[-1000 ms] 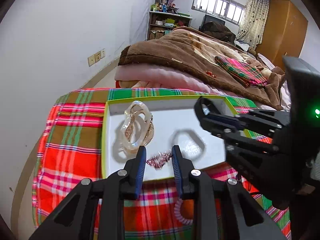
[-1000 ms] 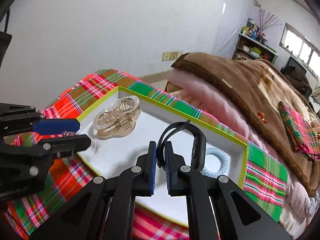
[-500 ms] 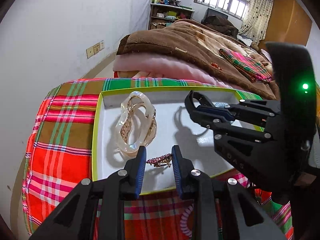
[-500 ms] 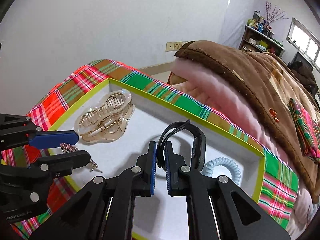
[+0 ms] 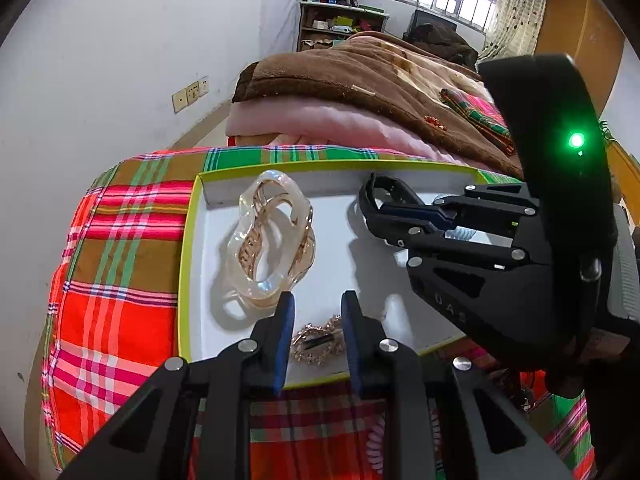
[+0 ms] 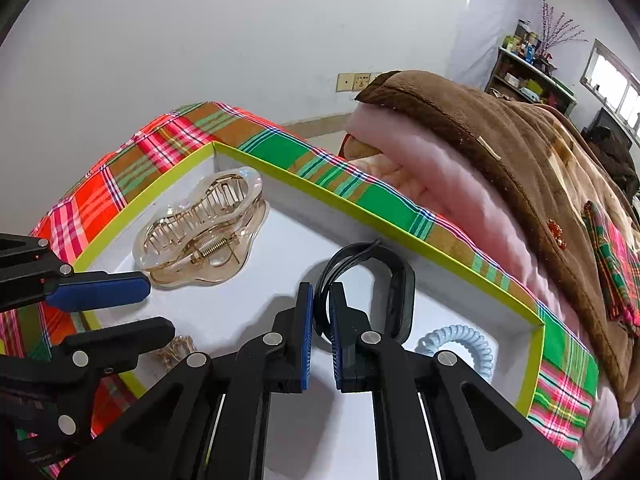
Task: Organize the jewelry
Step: 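Lower and release the jeweled clip with the left tool while the right tool releases the wristband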
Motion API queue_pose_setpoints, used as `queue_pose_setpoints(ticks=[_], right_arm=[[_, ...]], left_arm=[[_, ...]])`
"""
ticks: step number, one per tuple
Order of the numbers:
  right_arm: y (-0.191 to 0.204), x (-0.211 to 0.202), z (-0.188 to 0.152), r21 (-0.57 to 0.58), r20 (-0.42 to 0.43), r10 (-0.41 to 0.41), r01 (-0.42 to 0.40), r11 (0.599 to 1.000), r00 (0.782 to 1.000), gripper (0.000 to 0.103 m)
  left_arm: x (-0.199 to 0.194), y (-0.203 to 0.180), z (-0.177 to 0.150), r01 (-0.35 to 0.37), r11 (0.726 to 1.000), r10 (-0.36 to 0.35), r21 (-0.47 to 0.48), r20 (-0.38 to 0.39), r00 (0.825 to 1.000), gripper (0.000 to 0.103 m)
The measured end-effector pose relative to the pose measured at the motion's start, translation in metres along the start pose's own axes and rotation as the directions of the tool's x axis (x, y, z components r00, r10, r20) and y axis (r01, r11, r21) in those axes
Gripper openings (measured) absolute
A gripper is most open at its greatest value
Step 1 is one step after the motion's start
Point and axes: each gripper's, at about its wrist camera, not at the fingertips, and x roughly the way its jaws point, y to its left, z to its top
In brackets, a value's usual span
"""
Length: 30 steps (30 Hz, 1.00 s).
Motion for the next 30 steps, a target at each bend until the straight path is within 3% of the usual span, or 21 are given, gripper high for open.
queue_pose_setpoints(ticks=[18,26,28,30], right_arm=[[-0.003,0.001,0.0,0.007,-0.001,0.02,-0.02,1.0,1.0,0.009],[-0.003,-0.006,0.001,0.019,0.018,0.012,-0.012,1.0,1.0,0.017],[-0.004,-0.009,0.001,0.029,0.022,0.016,-0.016,0.999,1.0,0.026],[-0.004,-0.012,0.0,0.032,0.028,0.009,-0.01,0.999,1.0,0.028]], left_arm=[[0.008,0.005,0.001,0.008,1.0,-0.008,-0.02,-0.021,1.0,0.025],[0.006,0.004,0.001,0.008,1.0,-0.008,-0.019,-0.023,1.0,0.026],[0.005,0.004,0.001,0.005,1.0,-0.006,-0.022,-0.025,1.0,0.026],[0.004,0.004,0.0,0.006,1.0,-0.006,-0.025,-0.028,1.0,0.028]])
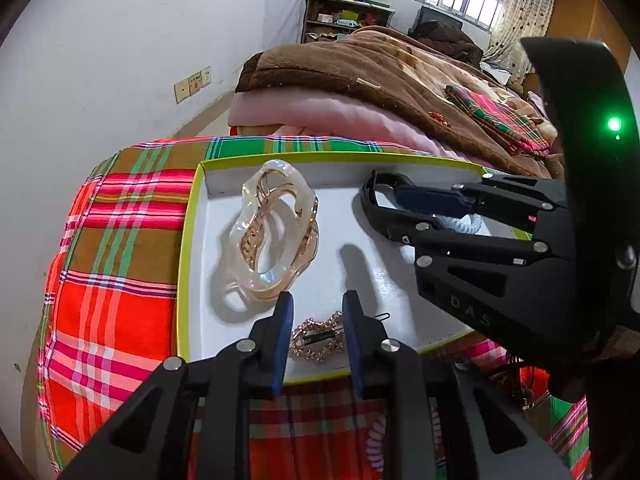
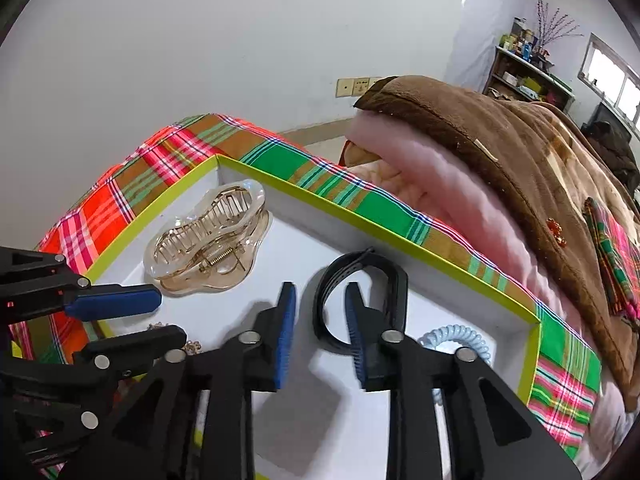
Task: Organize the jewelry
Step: 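Lower and release the jeweled clip with the left tool while the right tool releases the wristband, then withdraw from the box and close the right tool on the beaded cord bracelet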
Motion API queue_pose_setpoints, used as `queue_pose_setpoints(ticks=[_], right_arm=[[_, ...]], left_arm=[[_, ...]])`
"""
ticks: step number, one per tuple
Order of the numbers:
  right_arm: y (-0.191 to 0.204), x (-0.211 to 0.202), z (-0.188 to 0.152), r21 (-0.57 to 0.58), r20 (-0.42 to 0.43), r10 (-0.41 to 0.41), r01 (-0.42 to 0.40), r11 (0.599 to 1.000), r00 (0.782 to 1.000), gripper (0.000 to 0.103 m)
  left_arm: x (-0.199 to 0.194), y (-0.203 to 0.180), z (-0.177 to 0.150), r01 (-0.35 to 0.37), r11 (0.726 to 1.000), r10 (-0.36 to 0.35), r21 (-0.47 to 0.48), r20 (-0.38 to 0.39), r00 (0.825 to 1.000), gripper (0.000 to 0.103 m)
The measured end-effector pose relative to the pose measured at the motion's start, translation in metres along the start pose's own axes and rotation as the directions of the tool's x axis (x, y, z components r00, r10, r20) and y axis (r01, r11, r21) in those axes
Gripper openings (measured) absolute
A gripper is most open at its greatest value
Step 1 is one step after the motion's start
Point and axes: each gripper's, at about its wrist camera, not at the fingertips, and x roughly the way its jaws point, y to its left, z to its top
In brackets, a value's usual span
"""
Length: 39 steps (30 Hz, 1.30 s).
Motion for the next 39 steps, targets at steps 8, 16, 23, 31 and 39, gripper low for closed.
queue_pose_setpoints(ticks=[8,16,23,31,39], right_arm=[[-0.002,-0.013,-0.003,0.017,0.021,-0.013,0.013,1.0,1.0,0.028],[-0.004,-0.031,-0.01,0.047,0.043,-0.031,0.029,0.998,0.999,0.028],[-0.01,-0.071,-0.03,0.115,0.107,-0.044,0.032,0.993,0.993,0.049],[-0.018,-0.113,-0.082,0.234,0.145,-0.092,0.056,0.971,0.985,0.05],[-0.029,-0.124,-0.139,0.345,0.105,-0.096,0.055,0.937,0.99,0.05]], left_arm=[[-0.009,-0.004,-0.003,-0.007,1.0,0.007,0.004,0.011,1.0,0.039],[-0.018,-0.005,-0.003,-0.004,1.0,0.004,-0.003,0.025,1.0,0.047],[-0.044,-0.001,-0.01,0.041,0.999,-0.039,-0.02,0.09,0.995,0.058],[-0.067,0.004,-0.031,0.085,0.996,-0.081,-0.029,0.117,0.99,0.062],[-0.072,0.007,-0.052,0.114,0.992,-0.108,-0.055,0.099,0.989,0.063]])
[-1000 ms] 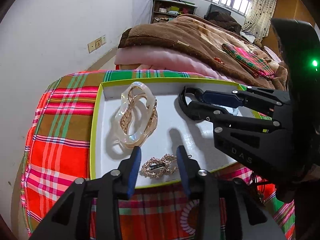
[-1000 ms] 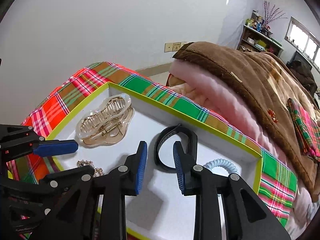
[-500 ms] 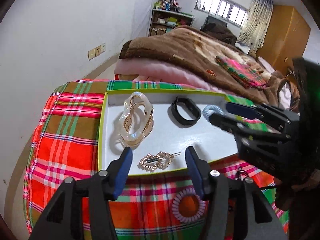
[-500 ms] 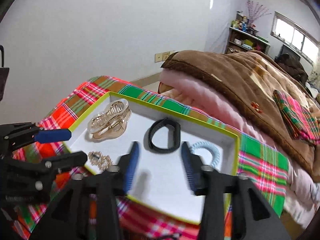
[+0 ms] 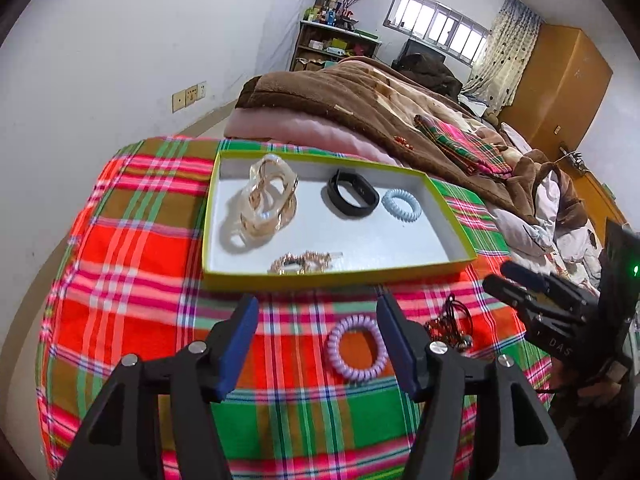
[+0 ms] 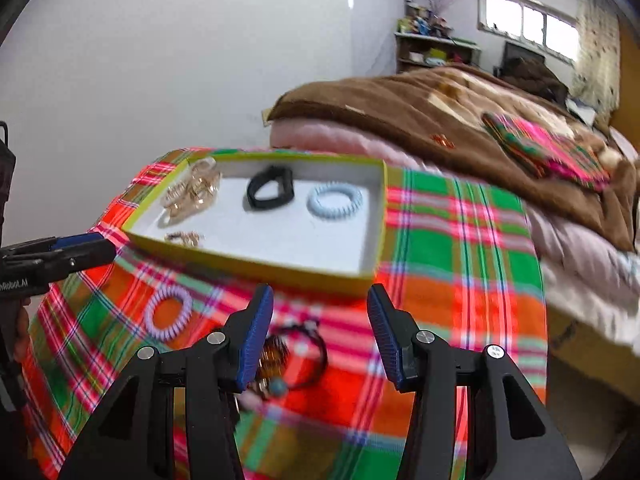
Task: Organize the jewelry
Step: 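Withdraw from the box and close the right tool on the beaded cord bracelet, then lift the black hair tie with right tool while left tool grasps lilac hair tie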
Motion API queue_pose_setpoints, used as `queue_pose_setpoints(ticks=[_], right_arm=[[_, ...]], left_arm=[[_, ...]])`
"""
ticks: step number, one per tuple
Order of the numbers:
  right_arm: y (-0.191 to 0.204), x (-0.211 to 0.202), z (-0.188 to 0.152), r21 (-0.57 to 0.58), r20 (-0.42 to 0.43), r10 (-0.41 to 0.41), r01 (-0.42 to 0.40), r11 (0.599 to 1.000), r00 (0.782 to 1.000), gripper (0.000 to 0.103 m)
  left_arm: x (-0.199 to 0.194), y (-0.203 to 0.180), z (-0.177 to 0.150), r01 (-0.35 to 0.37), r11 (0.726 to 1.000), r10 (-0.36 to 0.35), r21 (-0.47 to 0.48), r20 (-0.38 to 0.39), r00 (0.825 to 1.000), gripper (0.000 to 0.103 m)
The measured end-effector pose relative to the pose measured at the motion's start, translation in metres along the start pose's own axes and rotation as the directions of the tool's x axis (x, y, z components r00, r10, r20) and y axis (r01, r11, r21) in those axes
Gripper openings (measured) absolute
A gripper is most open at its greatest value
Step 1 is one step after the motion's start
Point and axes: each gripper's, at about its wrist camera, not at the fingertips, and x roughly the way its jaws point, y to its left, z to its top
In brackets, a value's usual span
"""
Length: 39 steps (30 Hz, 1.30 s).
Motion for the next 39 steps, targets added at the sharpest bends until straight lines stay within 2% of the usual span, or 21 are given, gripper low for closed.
queue_pose_setpoints(ticks=[5,10,18,20,24,27,30,33,39], right_arm=[[0.005,-0.013,-0.022,0.007,0.005,0.025,-0.025,1.0,1.0,0.05],[0.022,-0.024,-0.041,-0.044,0.011,0.04,-0.039,0.998,0.999,0.05],[0.05,-0.014,-0.06,-0.117,-0.024,0.043,-0.046,0.992,0.999,0.05],[0.055,-0.011,-0.061,-0.129,-0.023,0.036,-0.039,0.991,0.999,0.047],[0.062,-0.005,-0.061,-0.149,-0.031,0.024,-0.028,0.988,0.999,0.032],[0.064,-0.002,-0.061,-0.155,-0.032,0.02,-0.025,0.988,0.999,0.03],[0.065,-0.001,-0.062,-0.156,-0.036,0.019,-0.024,0.987,0.999,0.021],[0.066,-0.003,-0.063,-0.16,-0.033,0.015,-0.02,0.987,0.999,0.018],[0.059,-0.014,-0.065,-0.129,0.0,0.018,-0.017,0.992,1.0,0.016]], left_arm=[[0.003,0.001,-0.014,-0.004,1.0,0.004,-0.008,-0.025,1.0,0.064],[0.007,0.002,-0.027,-0.006,1.0,0.005,-0.022,-0.054,0.999,0.064],[0.009,0.003,-0.038,-0.013,0.999,0.011,-0.029,-0.074,0.997,0.064],[0.009,0.004,-0.04,-0.017,0.999,0.014,-0.03,-0.078,0.997,0.064],[0.009,0.004,-0.042,-0.02,0.999,0.017,-0.033,-0.079,0.997,0.064],[0.009,0.006,-0.043,-0.024,0.999,0.021,-0.041,-0.083,0.996,0.064],[0.009,0.006,-0.044,-0.026,0.999,0.022,-0.041,-0.086,0.996,0.064],[0.009,0.006,-0.045,-0.027,0.999,0.023,-0.042,-0.087,0.996,0.064],[0.012,0.003,-0.046,-0.027,0.999,0.023,-0.039,-0.097,0.995,0.064]])
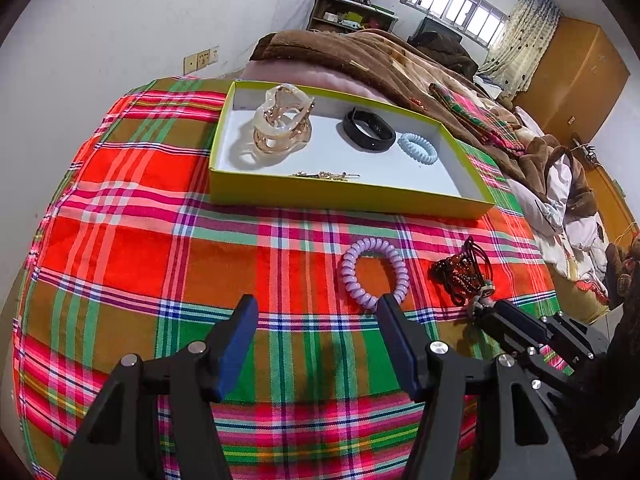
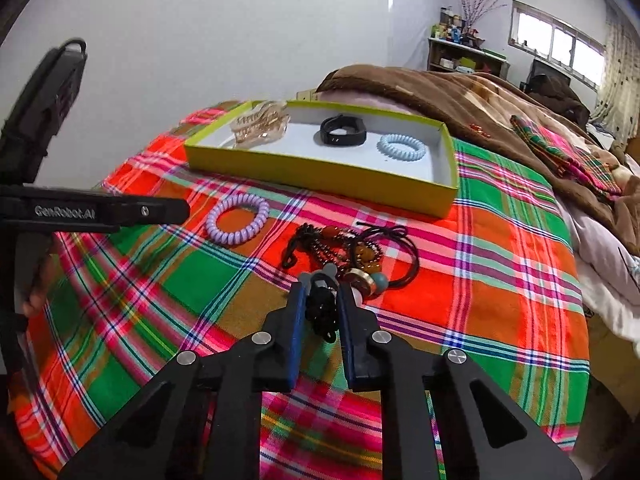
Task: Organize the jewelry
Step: 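Lift the black hair tie with right tool while left tool grasps lilac hair tie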
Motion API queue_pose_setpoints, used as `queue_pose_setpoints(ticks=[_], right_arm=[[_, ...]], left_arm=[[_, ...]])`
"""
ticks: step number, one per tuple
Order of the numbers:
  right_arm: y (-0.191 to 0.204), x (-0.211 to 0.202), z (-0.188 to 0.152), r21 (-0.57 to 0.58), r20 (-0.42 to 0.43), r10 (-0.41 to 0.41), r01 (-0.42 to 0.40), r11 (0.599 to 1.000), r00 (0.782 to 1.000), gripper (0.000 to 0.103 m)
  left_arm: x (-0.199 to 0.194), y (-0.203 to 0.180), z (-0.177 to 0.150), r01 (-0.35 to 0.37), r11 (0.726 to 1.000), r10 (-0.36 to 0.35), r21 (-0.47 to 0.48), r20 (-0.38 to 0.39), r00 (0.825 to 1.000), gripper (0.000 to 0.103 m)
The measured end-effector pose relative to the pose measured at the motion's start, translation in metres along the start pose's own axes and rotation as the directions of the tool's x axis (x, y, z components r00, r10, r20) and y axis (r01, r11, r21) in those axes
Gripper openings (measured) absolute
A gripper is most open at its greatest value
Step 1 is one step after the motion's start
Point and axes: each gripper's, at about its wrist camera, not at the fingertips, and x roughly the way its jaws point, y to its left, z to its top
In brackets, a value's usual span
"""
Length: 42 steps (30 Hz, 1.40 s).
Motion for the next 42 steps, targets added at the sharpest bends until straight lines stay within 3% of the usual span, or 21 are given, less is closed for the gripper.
queue_pose_setpoints(ticks=[4,6,11,14,19,21,31,38,42], right_arm=[[-0.003,-0.01,-0.001,0.015,0.026,0.015,-0.015,1.0,1.0,0.014],[-0.005,-0.012,-0.002,0.021,0.035,0.014,-0.015,1.0,0.999,0.0],[-0.013,-0.017,-0.005,0.048,0.045,0.023,-0.025,0.999,0.999,0.0],[-0.018,-0.018,-0.009,0.078,0.033,0.073,-0.075,0.994,0.997,0.0],[-0.016,-0.018,-0.014,0.076,0.025,0.121,-0.122,0.99,0.992,0.025],[-0.013,-0.012,-0.015,0.064,-0.001,0.106,-0.106,0.992,0.994,0.029],[-0.007,0.005,-0.014,0.038,-0.084,0.03,-0.027,0.999,0.996,0.029],[-0.009,0.005,-0.014,0.049,-0.091,0.004,0.001,0.999,0.996,0.027],[-0.009,0.002,-0.014,0.053,-0.074,-0.013,0.017,0.998,0.997,0.024]], left_arm=[[0.004,-0.002,0.001,0.002,1.0,-0.002,0.0,-0.013,1.0,0.064],[0.007,-0.004,0.002,0.004,1.0,-0.004,0.001,-0.016,1.0,0.064],[0.015,-0.011,0.005,-0.008,1.0,0.009,0.013,-0.031,0.999,0.064],[0.019,-0.016,0.008,-0.016,1.0,0.017,0.026,-0.032,0.999,0.064],[0.026,-0.022,0.01,-0.06,0.997,0.061,0.044,-0.038,0.997,0.064],[0.027,-0.024,0.011,-0.065,0.997,0.067,0.047,-0.038,0.997,0.064],[0.034,-0.033,0.013,-0.122,0.988,0.125,0.099,-0.03,0.992,0.064],[0.034,-0.037,0.011,-0.146,0.981,0.149,0.13,-0.011,0.989,0.063],[0.033,-0.038,0.009,-0.172,0.974,0.174,0.15,0.0,0.985,0.052]])
